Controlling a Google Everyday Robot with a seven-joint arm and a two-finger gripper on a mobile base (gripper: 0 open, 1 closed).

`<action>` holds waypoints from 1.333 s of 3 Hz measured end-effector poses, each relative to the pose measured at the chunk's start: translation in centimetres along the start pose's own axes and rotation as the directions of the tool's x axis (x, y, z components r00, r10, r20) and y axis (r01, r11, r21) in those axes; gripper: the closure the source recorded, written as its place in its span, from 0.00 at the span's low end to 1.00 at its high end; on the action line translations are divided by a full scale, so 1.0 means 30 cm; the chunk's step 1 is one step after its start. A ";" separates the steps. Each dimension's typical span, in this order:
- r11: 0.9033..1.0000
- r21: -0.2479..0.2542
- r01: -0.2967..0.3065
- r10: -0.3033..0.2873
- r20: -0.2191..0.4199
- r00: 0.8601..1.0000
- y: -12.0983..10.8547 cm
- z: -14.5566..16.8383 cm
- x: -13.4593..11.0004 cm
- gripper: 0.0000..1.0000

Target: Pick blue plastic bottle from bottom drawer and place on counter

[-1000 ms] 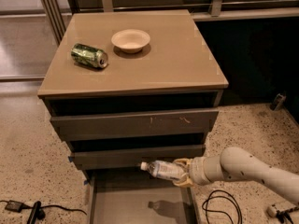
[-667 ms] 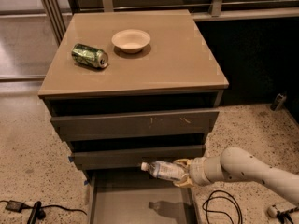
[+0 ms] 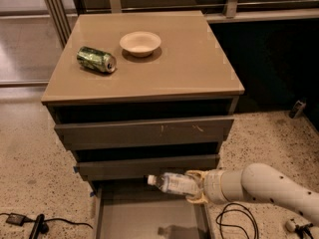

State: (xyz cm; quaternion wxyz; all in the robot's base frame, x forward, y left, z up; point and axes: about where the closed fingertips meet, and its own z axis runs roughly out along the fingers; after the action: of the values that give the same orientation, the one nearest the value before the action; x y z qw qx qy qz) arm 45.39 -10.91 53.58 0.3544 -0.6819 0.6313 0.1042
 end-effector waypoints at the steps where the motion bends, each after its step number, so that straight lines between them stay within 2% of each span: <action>1: 0.993 0.040 0.107 -0.106 -0.024 0.994 0.055 -0.162 -0.139 1.00; 2: 0.981 0.059 0.185 -0.184 -0.025 0.983 0.064 -0.287 -0.249 1.00; 3: 0.969 0.064 0.240 -0.240 -0.004 0.971 -0.089 -0.470 -0.415 1.00; 4: 0.959 0.019 0.284 -0.284 0.022 0.959 -0.200 -0.598 -0.569 1.00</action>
Offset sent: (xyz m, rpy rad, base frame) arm -0.0583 0.0030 0.2313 -0.0440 -0.2080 0.2242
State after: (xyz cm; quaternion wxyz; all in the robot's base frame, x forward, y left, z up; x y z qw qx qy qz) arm 42.43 -8.79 78.81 0.3786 -0.7612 0.5236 0.0555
